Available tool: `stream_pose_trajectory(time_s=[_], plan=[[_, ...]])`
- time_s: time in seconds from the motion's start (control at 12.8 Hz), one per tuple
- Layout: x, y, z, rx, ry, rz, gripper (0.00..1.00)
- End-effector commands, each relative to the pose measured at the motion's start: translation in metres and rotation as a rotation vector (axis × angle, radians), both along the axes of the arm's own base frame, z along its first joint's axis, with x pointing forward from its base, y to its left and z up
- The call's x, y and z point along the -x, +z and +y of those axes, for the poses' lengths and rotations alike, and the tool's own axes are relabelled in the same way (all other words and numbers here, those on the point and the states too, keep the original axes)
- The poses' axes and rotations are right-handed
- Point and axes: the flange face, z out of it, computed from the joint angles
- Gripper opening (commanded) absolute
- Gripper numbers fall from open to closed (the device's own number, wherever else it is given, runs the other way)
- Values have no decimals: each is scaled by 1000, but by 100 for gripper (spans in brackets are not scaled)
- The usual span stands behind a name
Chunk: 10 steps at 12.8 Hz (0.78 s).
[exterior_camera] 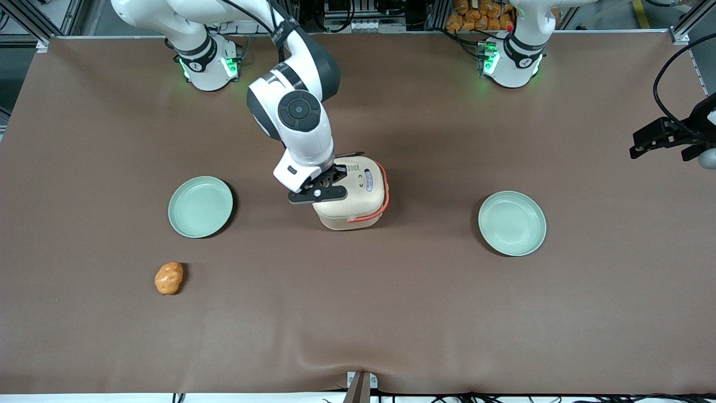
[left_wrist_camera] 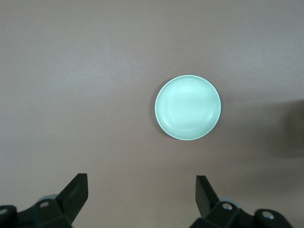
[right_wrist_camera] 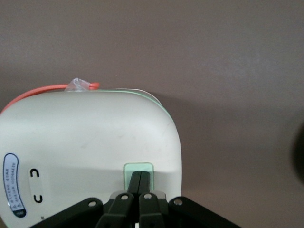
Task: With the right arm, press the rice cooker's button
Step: 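Press down on the lid button with the closed right gripper, then lift the right gripper away as the cooker lid springs open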
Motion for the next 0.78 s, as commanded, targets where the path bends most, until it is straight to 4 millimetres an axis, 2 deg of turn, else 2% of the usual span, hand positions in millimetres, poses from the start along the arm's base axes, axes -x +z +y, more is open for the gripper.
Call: stream_pose_trajectory(time_s=[0.0,0.08,0.16,0.39,0.55,0.7], plan=[[-7,55,-4,-8,-18,27,0],[-16,81,-16,-6,-33,33,0],[-29,101,-37,0,-59,46,1],[-52,154,-101,-2,-64,54,18],[-56,191,-145,-14,-49,23,28],[-66,225,-223,-23,-52,12,69]])
